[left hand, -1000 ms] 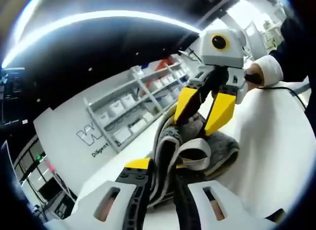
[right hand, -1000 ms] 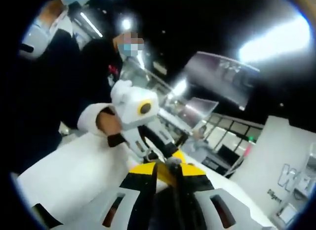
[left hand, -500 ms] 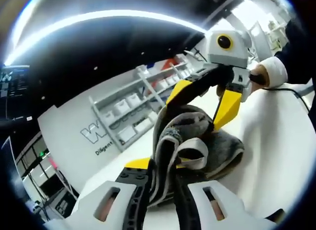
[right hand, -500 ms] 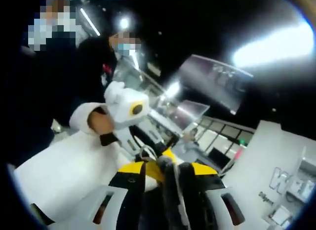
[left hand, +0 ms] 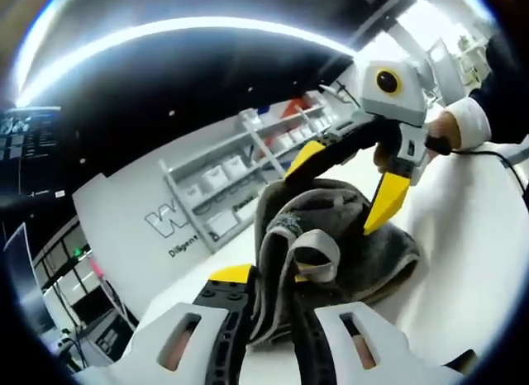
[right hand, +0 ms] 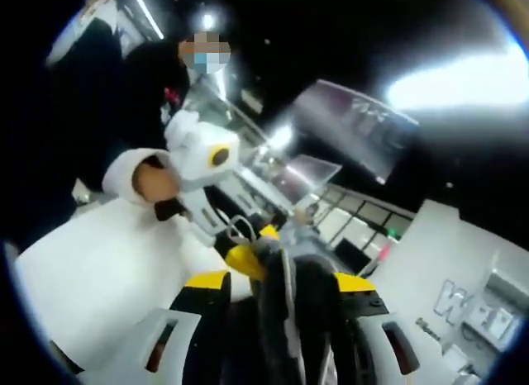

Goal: Open the folded towel by lifting each exposed corner and separating the folded layers until the towel lies flat within the target outline without major curled edges

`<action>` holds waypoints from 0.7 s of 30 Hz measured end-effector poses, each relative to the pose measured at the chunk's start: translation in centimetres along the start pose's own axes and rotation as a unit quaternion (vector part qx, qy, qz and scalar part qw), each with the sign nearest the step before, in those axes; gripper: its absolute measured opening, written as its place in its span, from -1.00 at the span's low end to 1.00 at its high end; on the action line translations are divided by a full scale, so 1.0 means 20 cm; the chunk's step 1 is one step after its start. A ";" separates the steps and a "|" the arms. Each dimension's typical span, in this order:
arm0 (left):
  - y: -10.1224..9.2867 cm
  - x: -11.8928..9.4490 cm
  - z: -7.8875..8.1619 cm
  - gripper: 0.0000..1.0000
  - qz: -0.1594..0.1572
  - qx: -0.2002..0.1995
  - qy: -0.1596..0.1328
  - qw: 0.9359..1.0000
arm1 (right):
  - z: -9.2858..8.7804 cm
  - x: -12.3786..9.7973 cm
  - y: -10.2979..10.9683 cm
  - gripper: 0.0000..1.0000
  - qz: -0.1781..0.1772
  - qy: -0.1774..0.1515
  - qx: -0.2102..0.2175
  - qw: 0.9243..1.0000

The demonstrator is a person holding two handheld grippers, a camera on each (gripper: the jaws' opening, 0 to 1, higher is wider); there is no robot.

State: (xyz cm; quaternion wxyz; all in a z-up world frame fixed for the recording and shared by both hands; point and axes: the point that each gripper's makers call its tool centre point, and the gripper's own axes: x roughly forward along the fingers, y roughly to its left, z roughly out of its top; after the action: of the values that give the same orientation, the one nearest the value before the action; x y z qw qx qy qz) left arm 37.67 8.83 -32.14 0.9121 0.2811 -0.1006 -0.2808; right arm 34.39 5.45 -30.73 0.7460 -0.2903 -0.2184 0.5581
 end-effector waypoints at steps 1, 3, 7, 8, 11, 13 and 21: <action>0.00 0.00 0.00 -0.70 0.000 -0.002 0.000 1.000 | 0.00 0.00 0.00 -0.10 -0.001 -0.001 0.000 1.000; 0.01 0.00 -0.01 -0.70 0.002 -0.005 0.000 1.000 | 0.01 0.00 -0.01 -0.07 -0.004 -0.006 0.001 1.000; 0.01 -0.01 0.01 -0.69 0.007 0.001 -0.005 1.000 | -0.01 0.00 -0.01 0.02 -0.005 0.005 0.002 1.000; 0.01 -0.01 0.01 -0.69 0.008 0.002 -0.006 1.000 | -0.02 0.00 -0.01 0.02 -0.006 0.008 0.001 1.000; 0.02 -0.01 0.02 -0.68 0.012 0.003 -0.007 1.000 | -0.06 0.01 -0.02 0.02 -0.011 0.025 0.003 1.000; 0.03 -0.02 0.03 -0.68 0.017 0.001 -0.013 1.000 | -0.08 0.01 -0.03 0.00 -0.015 0.037 0.000 0.999; 0.03 -0.03 0.03 -0.67 0.018 0.003 -0.017 1.000 | -0.21 0.02 -0.03 -0.06 -0.018 0.089 0.018 0.996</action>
State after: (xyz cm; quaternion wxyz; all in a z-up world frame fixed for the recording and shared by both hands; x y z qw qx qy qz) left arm 37.32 9.26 -31.22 0.9143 0.2777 -0.1220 -0.2683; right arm 37.64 4.98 -33.39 0.7773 -0.3216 -0.1463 0.5205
